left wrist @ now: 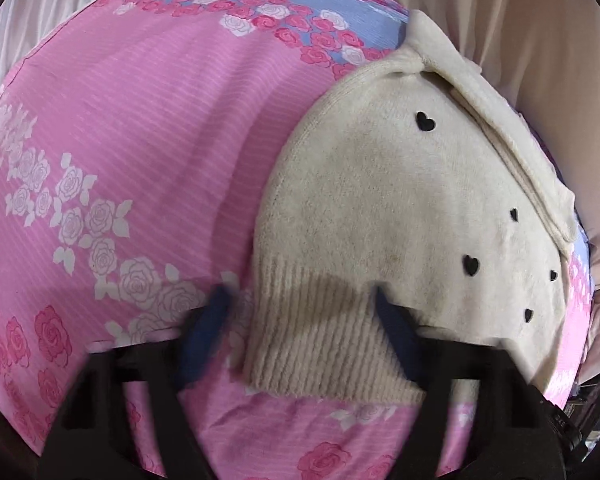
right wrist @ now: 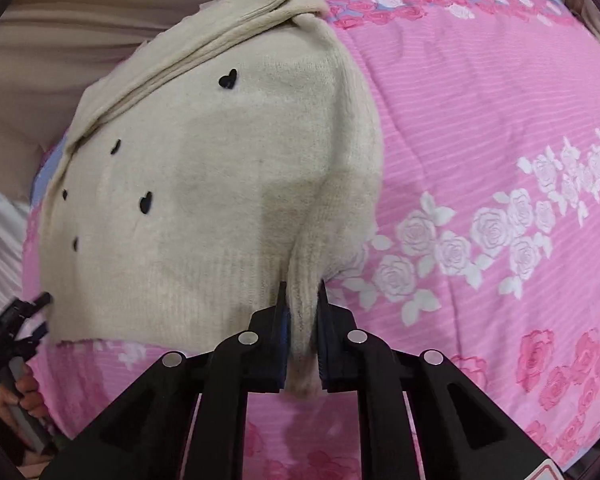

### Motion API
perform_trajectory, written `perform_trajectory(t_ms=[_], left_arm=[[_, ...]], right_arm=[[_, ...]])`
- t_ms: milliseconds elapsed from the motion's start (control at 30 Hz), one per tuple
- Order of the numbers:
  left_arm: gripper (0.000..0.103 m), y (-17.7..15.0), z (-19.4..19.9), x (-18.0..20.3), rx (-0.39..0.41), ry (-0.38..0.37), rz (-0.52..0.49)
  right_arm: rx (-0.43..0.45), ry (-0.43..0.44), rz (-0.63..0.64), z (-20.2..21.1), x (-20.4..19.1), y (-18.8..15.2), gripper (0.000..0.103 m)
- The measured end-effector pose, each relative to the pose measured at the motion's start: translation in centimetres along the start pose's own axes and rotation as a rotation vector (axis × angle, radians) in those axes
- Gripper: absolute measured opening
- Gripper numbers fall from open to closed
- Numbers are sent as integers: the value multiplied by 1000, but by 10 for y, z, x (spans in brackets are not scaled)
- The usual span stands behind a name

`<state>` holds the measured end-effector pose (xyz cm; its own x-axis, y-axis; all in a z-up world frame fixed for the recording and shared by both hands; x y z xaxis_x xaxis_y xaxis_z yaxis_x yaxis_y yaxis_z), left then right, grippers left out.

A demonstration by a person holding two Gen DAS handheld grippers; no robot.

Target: Fold small clothes

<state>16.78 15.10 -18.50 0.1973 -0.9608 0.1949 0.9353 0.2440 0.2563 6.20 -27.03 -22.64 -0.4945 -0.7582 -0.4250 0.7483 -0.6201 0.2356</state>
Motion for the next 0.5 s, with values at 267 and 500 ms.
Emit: perform_trajectory(t_ms=[267,500], left_arm=[[6,-3,26,-29,-101,-243,145],[4,-34,72,-36,-172,-284,52]], right_arm=[[84,107,17,59,3,8,7],[64,51,89,106,38,-32,6]])
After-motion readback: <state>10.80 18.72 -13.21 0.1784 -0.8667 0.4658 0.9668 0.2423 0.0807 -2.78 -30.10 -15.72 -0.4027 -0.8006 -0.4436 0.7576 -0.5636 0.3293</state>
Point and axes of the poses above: each gripper's, at about its wrist camera, not at the fingertips, and z roughly against the way its jaws point, x to its right, y to its top, the point moved 4 cm from there along -z, roughly the way its jaws point, and after that the axes turned 5 degrees about y, right-handed, at the moved point
